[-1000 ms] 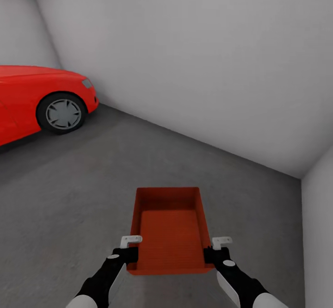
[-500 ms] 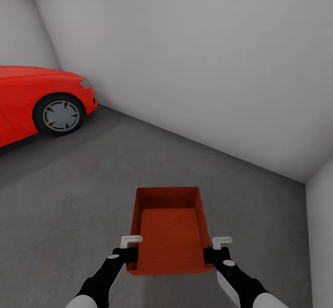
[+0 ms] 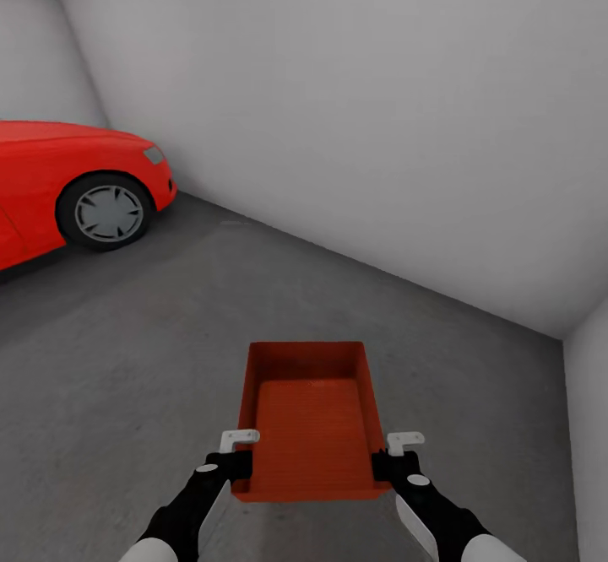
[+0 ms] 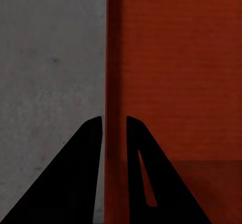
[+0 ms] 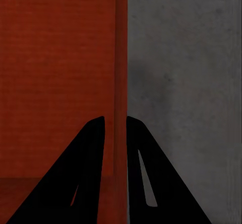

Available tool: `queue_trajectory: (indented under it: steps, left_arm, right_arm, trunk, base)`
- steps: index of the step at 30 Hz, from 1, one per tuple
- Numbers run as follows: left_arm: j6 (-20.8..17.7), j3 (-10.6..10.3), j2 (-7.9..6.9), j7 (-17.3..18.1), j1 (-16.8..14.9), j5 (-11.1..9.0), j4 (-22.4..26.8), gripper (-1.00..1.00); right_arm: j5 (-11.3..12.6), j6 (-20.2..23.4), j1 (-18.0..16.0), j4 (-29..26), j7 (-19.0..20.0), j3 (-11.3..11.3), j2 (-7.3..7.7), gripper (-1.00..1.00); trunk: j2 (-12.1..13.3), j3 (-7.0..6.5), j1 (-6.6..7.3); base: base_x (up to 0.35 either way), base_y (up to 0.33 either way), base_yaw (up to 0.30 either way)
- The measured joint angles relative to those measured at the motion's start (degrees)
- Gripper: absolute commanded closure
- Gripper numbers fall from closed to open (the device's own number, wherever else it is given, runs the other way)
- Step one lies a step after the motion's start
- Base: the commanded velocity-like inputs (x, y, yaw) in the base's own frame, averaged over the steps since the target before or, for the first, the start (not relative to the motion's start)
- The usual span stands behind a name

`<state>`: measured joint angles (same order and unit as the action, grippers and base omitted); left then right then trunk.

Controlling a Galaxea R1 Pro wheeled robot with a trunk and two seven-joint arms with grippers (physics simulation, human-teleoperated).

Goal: Move the two storage containers from the living room to the garage. In the garage, place one container on the floor and stack the other container on top of it (either order is fine).

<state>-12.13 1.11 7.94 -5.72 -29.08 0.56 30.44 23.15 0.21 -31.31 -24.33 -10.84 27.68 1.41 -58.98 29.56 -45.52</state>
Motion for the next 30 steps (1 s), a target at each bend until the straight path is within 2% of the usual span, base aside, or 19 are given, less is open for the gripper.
queue_trajectory:
  steps: [18, 30]
  left_arm:
    - [0.1, 0.0, 0.00, 0.0, 0.0, 0.0, 0.0, 1.00]
    - [0.2, 0.0, 0.01, 0.0, 0.0, 0.0, 0.0, 1.00]
  right_arm:
    - [0.0, -0.1, 0.0, 0.0, 0.0, 0.1, 0.02, 1.00]
    - [0.0, -0.1, 0.0, -0.2, -0.1, 0.1, 0.08, 1.00]
  trunk:
    - [0.0, 0.00, 0.00]
    - [0.0, 0.00, -0.02]
  base:
    - [0.330, 0.000, 0.000]
    - [0.244, 0.000, -0.242]
